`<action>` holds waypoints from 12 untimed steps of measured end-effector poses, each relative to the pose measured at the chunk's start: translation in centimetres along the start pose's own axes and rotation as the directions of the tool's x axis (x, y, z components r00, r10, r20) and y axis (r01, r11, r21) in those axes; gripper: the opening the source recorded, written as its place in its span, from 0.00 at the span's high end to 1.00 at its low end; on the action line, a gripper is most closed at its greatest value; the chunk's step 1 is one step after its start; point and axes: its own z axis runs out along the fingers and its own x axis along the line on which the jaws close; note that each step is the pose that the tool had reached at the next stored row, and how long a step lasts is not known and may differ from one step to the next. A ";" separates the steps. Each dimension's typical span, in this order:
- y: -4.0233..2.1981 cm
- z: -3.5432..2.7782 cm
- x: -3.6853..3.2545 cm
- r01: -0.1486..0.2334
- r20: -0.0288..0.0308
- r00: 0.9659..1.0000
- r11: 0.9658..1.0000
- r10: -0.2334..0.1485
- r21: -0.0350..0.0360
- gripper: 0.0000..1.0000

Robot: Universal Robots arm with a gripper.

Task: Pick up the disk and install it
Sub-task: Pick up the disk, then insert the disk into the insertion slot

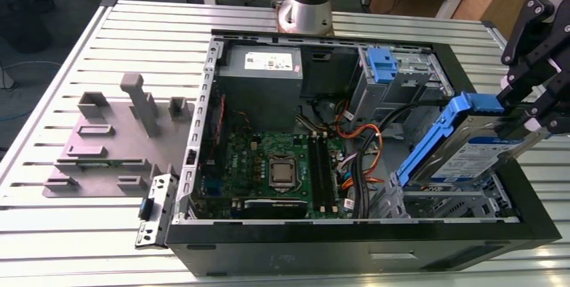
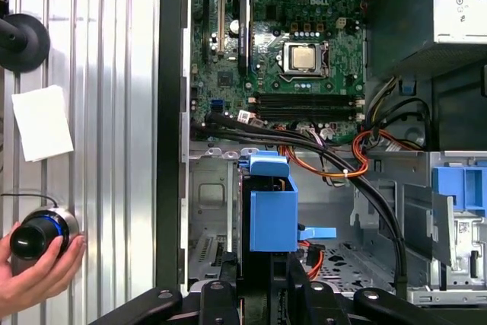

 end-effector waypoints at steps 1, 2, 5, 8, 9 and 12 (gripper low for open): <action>0.00 0.00 0.00 0.000 0.000 1.000 1.000 0.000 0.000 0.65; 0.00 0.03 0.00 0.000 0.000 1.000 1.000 0.000 0.000 0.65; -0.01 0.26 0.01 0.000 0.000 1.000 1.000 0.000 0.000 0.65; -0.02 0.61 0.02 0.000 0.000 1.000 1.000 0.000 0.000 0.65; -0.02 0.75 0.02 0.000 0.000 1.000 1.000 0.000 0.000 0.65; -0.04 1.15 0.03 0.000 0.000 1.000 1.000 0.000 0.000 0.65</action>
